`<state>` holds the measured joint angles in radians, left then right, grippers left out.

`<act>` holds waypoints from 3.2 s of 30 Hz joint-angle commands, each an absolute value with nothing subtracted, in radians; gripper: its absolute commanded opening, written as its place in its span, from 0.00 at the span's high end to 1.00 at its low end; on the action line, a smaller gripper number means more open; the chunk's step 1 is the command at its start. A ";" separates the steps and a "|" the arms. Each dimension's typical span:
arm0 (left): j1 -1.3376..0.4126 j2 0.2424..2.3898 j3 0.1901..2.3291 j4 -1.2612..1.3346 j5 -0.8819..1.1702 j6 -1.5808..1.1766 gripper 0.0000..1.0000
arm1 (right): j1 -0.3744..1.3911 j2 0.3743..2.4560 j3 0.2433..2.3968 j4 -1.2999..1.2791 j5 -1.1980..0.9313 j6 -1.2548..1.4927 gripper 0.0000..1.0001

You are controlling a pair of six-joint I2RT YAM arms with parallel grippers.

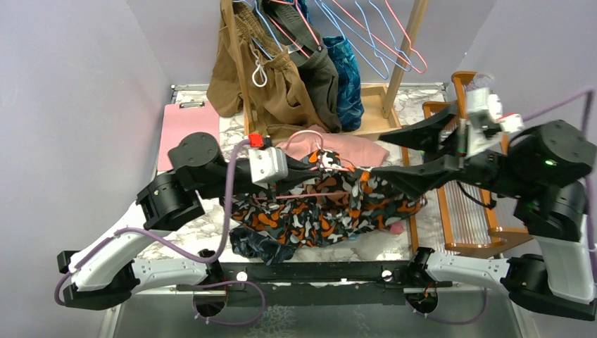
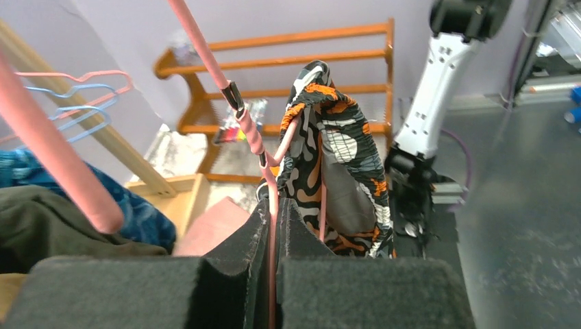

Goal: Place the shorts on the hanger
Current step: Hang the shorts on the hanger.

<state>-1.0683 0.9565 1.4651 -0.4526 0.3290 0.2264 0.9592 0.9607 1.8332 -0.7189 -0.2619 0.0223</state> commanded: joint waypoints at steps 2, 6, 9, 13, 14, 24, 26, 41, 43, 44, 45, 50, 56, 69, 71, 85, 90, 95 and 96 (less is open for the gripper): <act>-1.066 1.007 1.495 -0.507 0.461 0.213 1.00 | 0.962 1.031 1.761 -0.652 -0.495 -0.055 0.34; -1.066 1.028 1.495 -0.506 0.462 0.220 1.00 | 0.962 1.040 1.688 -0.624 -0.538 -0.058 0.37; -1.066 1.037 1.507 -0.505 0.463 0.229 1.00 | 0.962 1.040 1.640 -0.622 -0.556 -0.061 0.38; -1.066 1.050 1.516 -0.506 0.469 0.239 1.00 | 0.962 1.032 1.582 -0.602 -0.523 -0.061 0.43; -1.066 1.054 1.516 -0.506 0.470 0.241 1.00 | 0.962 1.032 1.572 -0.592 -0.518 -0.058 0.47; -1.066 1.078 1.527 -0.505 0.427 0.249 0.89 | 0.962 1.017 1.526 -0.556 -0.478 -0.061 0.99; -1.066 1.065 1.517 -0.506 0.415 0.249 0.82 | 0.962 0.997 1.504 -0.544 -0.466 -0.059 0.99; -1.066 0.907 1.441 -0.539 0.326 0.259 0.21 | 0.962 0.910 1.454 -0.557 -0.424 -0.054 0.99; -1.066 0.909 1.445 -0.560 0.332 0.273 0.20 | 0.961 0.910 1.465 -0.561 -0.422 -0.059 0.99; -1.065 0.911 1.445 -0.567 0.329 0.279 0.20 | 0.962 0.912 1.470 -0.565 -0.422 -0.060 0.99; -1.066 0.912 1.443 -0.569 0.324 0.284 0.20 | 0.961 0.912 1.476 -0.568 -0.423 -0.060 0.99; -1.066 0.966 1.478 -0.568 0.347 0.297 0.21 | 0.962 0.920 1.483 -0.569 -0.465 -0.052 0.99; -1.066 1.043 1.509 -0.570 0.417 0.316 0.28 | 0.962 0.923 1.484 -0.557 -0.476 -0.055 0.99; -1.066 1.075 1.499 -0.556 0.373 0.346 1.00 | 0.962 0.936 1.505 -0.571 -0.483 -0.059 0.98; -1.066 1.056 1.486 -0.531 0.319 0.340 1.00 | 0.962 0.932 1.507 -0.578 -0.445 -0.056 0.70; -1.066 0.895 1.476 -0.546 0.214 0.319 1.00 | 0.961 0.783 1.479 -0.620 -0.085 -0.092 0.40; -1.066 0.905 1.488 -0.550 0.232 0.315 1.00 | 0.962 0.771 1.453 -0.589 -0.016 -0.094 0.47; -1.066 0.912 1.500 -0.551 0.249 0.307 1.00 | 0.961 0.777 1.448 -0.594 0.020 -0.111 0.58; -1.066 0.911 1.501 -0.552 0.247 0.307 1.00 | 0.962 0.779 1.448 -0.600 0.018 -0.113 0.60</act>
<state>-1.0679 0.9173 1.4624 -0.5762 0.2356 0.3260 0.9558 0.7727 1.4548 -0.5995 -0.0406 -0.0933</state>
